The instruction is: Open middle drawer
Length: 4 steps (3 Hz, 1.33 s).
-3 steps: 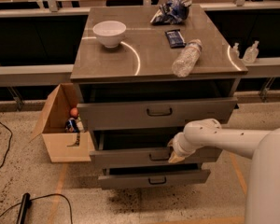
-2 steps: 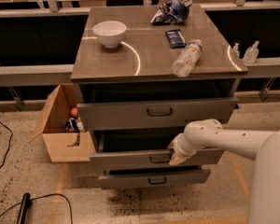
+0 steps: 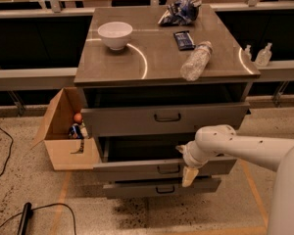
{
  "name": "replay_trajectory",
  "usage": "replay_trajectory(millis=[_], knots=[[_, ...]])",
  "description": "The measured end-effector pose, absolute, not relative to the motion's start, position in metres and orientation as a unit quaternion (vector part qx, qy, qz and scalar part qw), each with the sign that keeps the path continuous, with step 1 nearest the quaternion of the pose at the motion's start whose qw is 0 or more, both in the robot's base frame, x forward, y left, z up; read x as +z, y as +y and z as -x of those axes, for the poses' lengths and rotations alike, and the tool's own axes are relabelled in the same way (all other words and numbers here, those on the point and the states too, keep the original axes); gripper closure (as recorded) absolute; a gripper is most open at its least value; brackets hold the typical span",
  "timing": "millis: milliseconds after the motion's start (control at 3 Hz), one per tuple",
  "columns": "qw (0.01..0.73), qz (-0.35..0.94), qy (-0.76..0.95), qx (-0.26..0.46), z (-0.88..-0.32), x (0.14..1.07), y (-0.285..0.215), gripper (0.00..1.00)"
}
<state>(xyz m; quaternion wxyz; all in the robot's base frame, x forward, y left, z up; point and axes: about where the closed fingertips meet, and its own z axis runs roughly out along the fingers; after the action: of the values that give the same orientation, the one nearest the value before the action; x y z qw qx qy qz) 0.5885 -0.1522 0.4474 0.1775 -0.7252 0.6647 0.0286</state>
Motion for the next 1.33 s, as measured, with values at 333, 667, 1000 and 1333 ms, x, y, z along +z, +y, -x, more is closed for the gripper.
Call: replay_trajectory(millis=[333, 667, 1000, 1333], knots=[[0.169, 0.729, 0.663, 0.032, -0.584, 0.448, -0.15, 0.16], [0.165, 0.731, 0.661, 0.031, -0.581, 0.451, -0.149, 0.13], [0.149, 0.743, 0.652, 0.037, -0.576, 0.453, -0.149, 0.44], [0.129, 0.766, 0.627, 0.049, -0.564, 0.457, -0.143, 0.68]])
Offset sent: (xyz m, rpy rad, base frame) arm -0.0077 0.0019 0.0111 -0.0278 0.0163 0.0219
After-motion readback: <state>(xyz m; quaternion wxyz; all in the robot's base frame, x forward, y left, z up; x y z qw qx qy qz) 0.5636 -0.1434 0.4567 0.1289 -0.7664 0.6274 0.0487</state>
